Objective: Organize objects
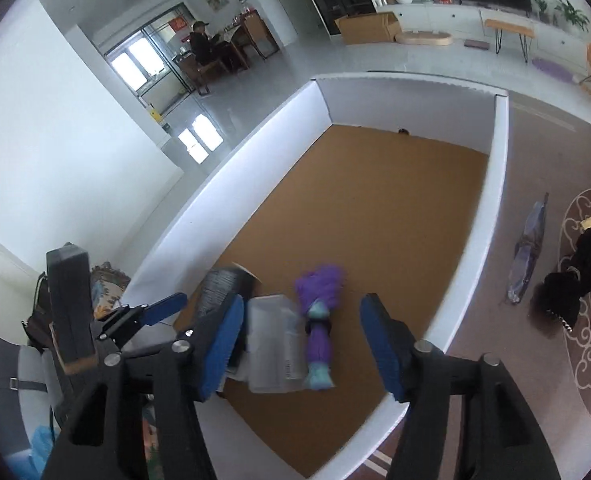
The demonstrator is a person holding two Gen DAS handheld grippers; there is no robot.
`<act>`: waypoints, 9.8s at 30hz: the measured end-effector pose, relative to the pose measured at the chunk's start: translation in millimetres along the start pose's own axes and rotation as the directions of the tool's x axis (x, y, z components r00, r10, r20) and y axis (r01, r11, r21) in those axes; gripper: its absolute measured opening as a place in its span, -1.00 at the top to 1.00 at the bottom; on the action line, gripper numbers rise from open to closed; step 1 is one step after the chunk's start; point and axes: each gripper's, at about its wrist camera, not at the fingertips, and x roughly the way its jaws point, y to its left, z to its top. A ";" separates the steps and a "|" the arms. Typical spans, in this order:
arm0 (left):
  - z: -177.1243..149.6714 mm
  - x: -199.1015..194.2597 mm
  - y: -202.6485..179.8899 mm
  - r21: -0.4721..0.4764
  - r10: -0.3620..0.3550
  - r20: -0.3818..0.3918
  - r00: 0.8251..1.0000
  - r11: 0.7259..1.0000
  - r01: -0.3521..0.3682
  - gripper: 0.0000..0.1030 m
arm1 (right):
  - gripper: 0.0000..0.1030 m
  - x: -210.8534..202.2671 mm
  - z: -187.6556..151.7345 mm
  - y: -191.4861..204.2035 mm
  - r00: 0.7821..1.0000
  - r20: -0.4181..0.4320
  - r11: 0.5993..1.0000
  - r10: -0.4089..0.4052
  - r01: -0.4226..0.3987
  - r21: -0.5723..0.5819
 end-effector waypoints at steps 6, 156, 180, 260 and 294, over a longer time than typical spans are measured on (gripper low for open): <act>-6.5 -42.0 -44.5 0.084 -0.117 0.154 0.981 0.991 0.105 -0.56 | -0.79 -58.7 -22.3 -56.2 0.966 0.203 0.986 -0.162 0.164 0.010; -93.5 53.4 -311.2 0.599 -0.352 -0.068 0.934 0.734 0.320 -1.00 | -1.00 -123.8 -217.8 -285.7 0.741 -0.007 0.689 -0.671 0.627 0.364; -95.0 53.3 -311.9 0.589 -0.354 -0.049 0.934 0.745 0.313 -1.00 | -0.48 -107.3 -119.0 -266.3 0.982 0.121 0.915 -0.143 0.085 0.394; -88.0 22.3 -294.8 0.547 -0.471 -0.096 0.877 0.711 0.442 0.48 | -0.27 -124.1 -164.3 -302.5 0.833 -0.223 0.760 -0.507 0.554 0.340; 7.6 -23.9 -16.9 0.031 -0.154 0.121 0.981 0.988 0.152 -0.38 | -0.71 -52.0 -9.9 -33.6 0.989 0.146 0.995 0.019 -0.004 -0.099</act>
